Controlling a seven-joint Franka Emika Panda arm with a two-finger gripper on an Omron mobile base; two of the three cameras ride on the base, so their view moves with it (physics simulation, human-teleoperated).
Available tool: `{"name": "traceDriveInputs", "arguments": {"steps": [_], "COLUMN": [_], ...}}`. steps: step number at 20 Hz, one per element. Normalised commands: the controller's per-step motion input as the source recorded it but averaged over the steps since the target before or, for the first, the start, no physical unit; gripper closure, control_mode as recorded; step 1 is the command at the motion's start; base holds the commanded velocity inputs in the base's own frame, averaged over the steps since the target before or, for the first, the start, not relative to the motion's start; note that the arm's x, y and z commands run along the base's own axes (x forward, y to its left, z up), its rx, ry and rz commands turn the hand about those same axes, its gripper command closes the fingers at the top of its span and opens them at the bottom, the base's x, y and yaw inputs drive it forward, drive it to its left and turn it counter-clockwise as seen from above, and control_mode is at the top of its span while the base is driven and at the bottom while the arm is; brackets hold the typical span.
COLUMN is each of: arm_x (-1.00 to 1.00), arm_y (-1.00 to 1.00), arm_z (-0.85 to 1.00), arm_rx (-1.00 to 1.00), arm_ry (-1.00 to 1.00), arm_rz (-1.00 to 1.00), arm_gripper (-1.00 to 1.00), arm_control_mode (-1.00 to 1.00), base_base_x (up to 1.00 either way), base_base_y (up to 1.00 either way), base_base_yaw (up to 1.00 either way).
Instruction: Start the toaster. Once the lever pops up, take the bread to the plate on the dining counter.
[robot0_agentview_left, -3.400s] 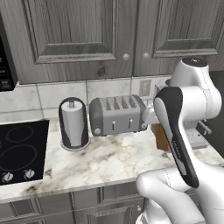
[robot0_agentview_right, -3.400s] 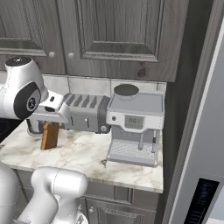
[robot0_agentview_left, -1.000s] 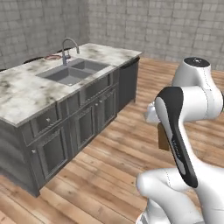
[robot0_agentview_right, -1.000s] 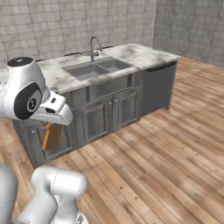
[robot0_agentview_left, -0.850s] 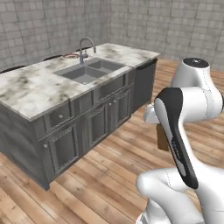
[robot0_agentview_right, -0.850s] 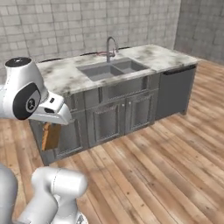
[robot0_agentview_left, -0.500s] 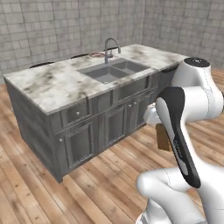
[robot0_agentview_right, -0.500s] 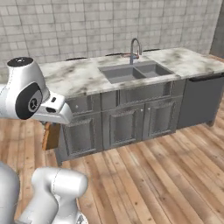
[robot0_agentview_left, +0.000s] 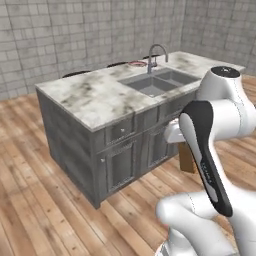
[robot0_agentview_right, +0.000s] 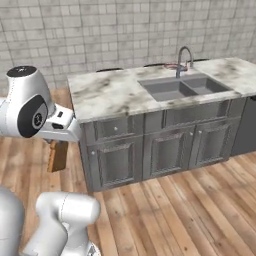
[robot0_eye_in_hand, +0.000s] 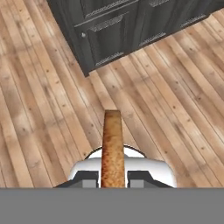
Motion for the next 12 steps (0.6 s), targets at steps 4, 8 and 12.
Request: {"name": "traceDriveInputs", "arguments": {"steps": [4, 8, 12], "arm_x": [0.00, 0.00, 0.00], "arm_y": [0.00, 0.00, 0.00], "arm_z": [0.00, 0.00, 0.00], "arm_rx": [0.00, 0.00, 0.00], "arm_ry": [0.00, 0.00, 0.00], "arm_rz": [0.00, 0.00, 0.00], "arm_gripper": [1.00, 1.00, 1.00], "arm_control_mode": [1.00, 1.00, 1.00], "base_base_x": [0.53, 0.83, 1.00], "base_base_y": [1.00, 1.00, 1.00], "base_base_yaw": [0.01, 0.00, 0.00]}}
